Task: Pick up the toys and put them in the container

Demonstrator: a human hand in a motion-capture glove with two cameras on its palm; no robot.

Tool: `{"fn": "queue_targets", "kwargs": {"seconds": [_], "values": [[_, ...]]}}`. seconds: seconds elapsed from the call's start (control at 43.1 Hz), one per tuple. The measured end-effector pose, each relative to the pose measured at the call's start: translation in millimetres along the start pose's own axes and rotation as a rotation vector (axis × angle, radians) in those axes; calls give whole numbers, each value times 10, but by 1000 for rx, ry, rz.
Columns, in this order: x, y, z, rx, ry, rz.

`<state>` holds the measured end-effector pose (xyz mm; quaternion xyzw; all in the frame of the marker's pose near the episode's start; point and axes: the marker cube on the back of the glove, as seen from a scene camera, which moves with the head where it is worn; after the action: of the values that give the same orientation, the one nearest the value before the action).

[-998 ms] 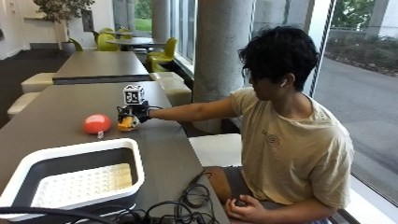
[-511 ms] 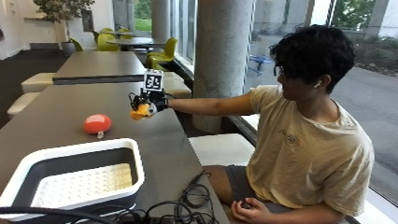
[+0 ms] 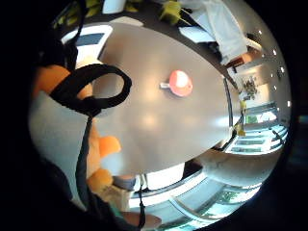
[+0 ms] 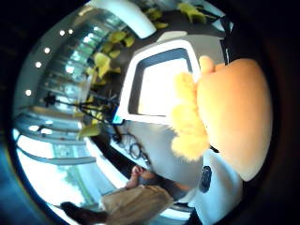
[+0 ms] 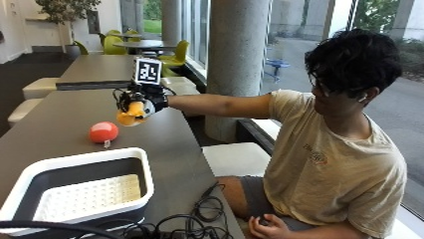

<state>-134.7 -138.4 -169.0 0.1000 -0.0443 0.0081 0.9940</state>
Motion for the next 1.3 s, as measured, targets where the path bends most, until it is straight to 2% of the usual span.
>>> {"fn": "queue_targets", "kwargs": {"seconds": [0.116,0.209,0.325,0.394,0.487,0.58,0.696,0.905,1.137,1.253,1.299], "values": [[-308,-340,-71,23,15,-52],[-561,-542,-77,44,-74,-52],[-900,-819,-30,69,-159,-123],[-1019,-908,25,56,-170,-89],[-1302,-1015,142,27,-220,-174],[-1560,-1053,271,17,-223,-143],[-1689,-1110,369,30,-195,-200],[-1511,-1035,369,27,-117,-147],[-1061,-680,169,55,-104,-112],[-727,-290,185,50,-94,95],[-596,-138,248,47,-117,111]]}}
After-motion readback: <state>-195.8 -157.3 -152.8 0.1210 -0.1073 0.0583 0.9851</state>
